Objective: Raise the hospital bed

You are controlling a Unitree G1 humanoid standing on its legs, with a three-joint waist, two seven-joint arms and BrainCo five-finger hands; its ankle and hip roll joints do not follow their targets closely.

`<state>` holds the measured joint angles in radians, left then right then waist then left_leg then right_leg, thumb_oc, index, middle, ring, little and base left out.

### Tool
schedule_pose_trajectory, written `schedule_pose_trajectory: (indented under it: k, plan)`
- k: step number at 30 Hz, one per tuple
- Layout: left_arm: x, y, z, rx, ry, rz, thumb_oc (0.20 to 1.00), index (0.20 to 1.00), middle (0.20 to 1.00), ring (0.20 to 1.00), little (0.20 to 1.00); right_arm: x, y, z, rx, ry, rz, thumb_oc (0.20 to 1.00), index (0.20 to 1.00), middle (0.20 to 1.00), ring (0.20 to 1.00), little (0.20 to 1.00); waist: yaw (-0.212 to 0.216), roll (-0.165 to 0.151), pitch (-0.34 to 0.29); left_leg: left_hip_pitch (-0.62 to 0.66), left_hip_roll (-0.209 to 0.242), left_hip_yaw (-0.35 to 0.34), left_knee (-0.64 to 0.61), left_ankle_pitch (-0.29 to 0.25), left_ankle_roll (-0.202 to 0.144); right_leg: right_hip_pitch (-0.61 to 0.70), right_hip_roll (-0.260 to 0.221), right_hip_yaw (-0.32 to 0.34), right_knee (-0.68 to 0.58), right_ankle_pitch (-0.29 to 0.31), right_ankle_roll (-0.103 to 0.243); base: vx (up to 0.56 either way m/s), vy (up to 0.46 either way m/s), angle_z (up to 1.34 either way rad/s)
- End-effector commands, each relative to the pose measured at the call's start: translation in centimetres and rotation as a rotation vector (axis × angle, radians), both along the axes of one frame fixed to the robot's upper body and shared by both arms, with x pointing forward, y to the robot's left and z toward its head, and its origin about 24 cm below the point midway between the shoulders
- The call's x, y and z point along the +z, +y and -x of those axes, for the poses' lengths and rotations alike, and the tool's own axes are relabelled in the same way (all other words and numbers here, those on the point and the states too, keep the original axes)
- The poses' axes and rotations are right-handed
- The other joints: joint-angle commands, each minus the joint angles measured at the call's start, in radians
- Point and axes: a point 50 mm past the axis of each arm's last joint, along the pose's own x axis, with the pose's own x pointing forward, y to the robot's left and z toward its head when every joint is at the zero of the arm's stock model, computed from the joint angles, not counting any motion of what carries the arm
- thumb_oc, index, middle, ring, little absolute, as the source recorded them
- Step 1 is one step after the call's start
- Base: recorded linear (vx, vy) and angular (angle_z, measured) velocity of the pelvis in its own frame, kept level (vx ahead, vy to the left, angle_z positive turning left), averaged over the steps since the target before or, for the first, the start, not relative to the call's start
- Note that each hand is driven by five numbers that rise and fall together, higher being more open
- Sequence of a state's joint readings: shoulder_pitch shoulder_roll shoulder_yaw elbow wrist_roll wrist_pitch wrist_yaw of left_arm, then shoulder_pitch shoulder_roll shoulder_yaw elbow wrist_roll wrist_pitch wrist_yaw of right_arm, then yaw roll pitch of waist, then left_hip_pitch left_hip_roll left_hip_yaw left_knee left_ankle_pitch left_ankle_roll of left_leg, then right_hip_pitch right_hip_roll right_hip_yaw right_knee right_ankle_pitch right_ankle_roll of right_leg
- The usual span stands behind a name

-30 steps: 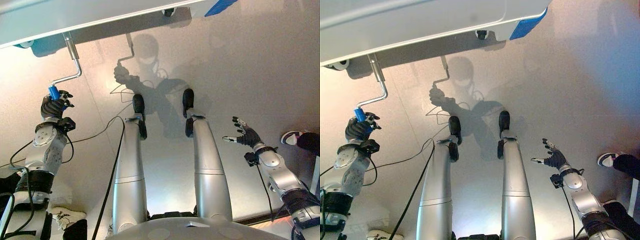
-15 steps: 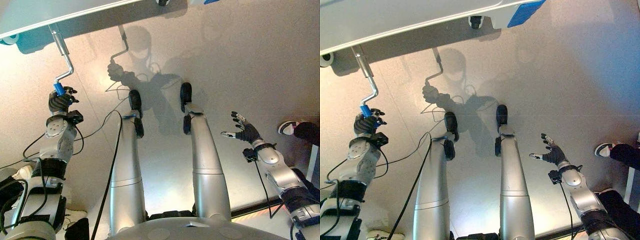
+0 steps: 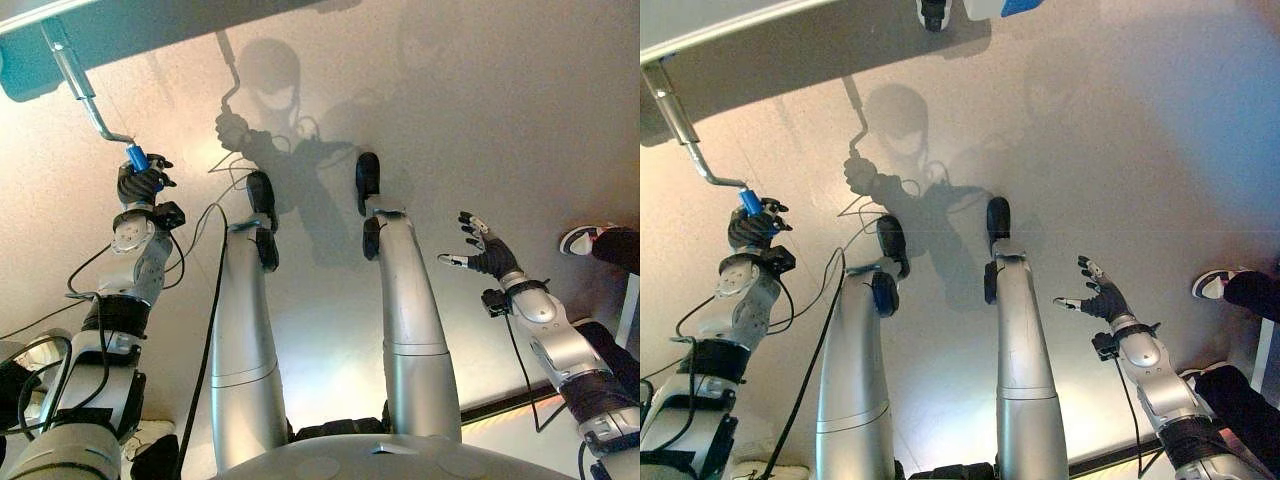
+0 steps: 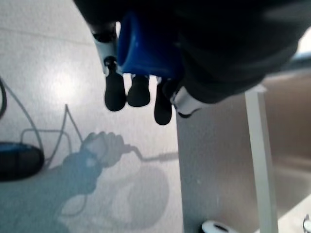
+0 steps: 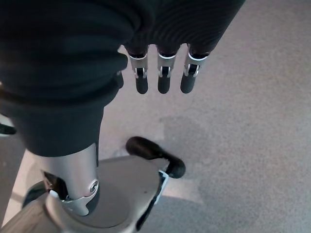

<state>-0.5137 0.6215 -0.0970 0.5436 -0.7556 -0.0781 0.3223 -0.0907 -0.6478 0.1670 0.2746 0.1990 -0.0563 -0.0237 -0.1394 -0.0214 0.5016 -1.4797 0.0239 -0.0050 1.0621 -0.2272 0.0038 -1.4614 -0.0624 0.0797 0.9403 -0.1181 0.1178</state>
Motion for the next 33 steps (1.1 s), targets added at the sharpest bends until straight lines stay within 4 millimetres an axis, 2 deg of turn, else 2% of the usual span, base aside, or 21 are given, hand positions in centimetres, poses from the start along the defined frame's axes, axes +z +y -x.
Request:
schedule_pose_trajectory:
  k: [1,8,15,22,33]
  plan:
    - [-2.1,-0.9,0.3,-0.011,0.052,0.005,0.2,0.2,0.2,0.2,0.2,0.3,-0.6,1.3,0.007,-0.009,0.006,1.0,1.0,1.0,1.0,1.0,0.006,0.009,-0.048,0.016,-0.082,0.101,-0.02,0.087,0.016,-0.011,0.053,-0.11,0.03,0.073,-0.055,0.02,-0.076,0.0]
    - [-1.6,-2.1,0.1,-0.069,0.02,-0.002,0.2,0.2,0.2,0.2,0.2,0.6,-0.9,1.5,0.005,-0.015,0.006,1.0,1.0,1.0,1.0,1.0,-0.003,0.015,-0.063,0.007,-0.075,0.1,0.016,0.074,0.015,-0.023,0.062,-0.12,0.075,0.048,-0.064,0.01,-0.065,0.0]
    - [-1.6,-3.4,0.8,-0.154,-0.013,-0.006,0.2,0.2,0.2,0.2,0.2,0.2,-1.3,1.9,0.0,0.014,0.017,1.0,1.0,1.0,1.0,1.0,-0.009,0.029,-0.091,0.013,-0.069,0.092,0.03,0.077,0.007,-0.013,0.074,-0.13,0.093,0.035,-0.074,0.01,-0.053,0.01]
    - [-2.1,-3.7,2.0,-0.197,-0.017,0.001,0.2,0.2,0.2,0.2,0.2,-0.2,-1.8,2.2,0.004,0.043,0.039,1.0,1.0,1.0,1.0,1.0,-0.006,0.039,-0.114,0.029,-0.069,0.085,0.015,0.092,-0.002,0.014,0.079,-0.135,0.087,0.038,-0.075,0.0,-0.028,0.03]
    - [-2.7,-3.2,4.2,-0.25,-0.022,0.011,0.2,0.2,0.2,0.2,0.2,-0.5,-2.6,3.0,0.013,0.088,0.069,1.0,1.0,1.0,1.0,1.0,0.009,0.054,-0.154,0.107,-0.079,0.053,-0.092,0.14,-0.012,0.115,0.067,-0.143,0.008,0.053,-0.064,-0.01,-0.01,0.04]
